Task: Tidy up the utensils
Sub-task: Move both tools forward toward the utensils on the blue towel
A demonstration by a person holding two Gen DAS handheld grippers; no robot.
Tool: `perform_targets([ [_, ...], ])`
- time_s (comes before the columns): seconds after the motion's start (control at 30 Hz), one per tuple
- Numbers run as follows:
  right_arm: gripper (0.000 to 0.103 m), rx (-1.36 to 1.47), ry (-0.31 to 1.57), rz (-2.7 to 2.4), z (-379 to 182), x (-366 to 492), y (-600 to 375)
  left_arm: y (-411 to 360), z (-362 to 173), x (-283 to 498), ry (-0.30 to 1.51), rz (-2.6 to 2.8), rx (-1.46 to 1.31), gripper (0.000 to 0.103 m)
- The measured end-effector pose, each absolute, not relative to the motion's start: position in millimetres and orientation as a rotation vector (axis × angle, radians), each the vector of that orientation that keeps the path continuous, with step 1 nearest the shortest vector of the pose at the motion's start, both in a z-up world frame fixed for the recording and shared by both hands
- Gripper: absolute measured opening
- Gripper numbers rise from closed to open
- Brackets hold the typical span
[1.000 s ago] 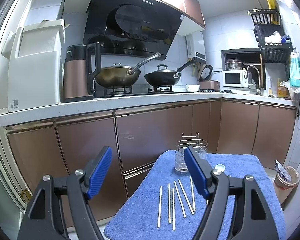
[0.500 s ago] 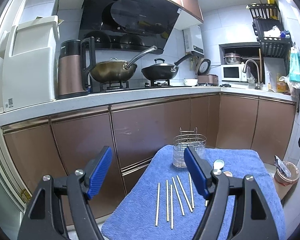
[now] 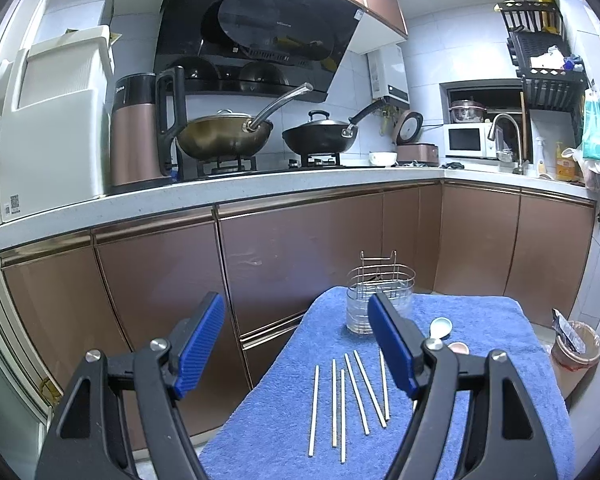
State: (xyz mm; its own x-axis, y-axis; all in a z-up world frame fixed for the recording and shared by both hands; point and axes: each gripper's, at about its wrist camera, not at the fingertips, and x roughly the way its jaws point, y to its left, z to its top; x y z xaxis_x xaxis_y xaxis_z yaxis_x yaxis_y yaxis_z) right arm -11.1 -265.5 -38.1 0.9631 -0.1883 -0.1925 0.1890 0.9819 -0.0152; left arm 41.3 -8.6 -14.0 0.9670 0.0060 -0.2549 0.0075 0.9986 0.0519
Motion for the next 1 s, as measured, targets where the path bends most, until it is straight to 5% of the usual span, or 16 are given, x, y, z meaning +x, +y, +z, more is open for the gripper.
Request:
perform_targets([
  [1.0, 0.103, 0.047, 0.288, -0.115, -59, 71, -285, -34, -29, 125, 0.337, -0.019, 0.059, 0.073],
])
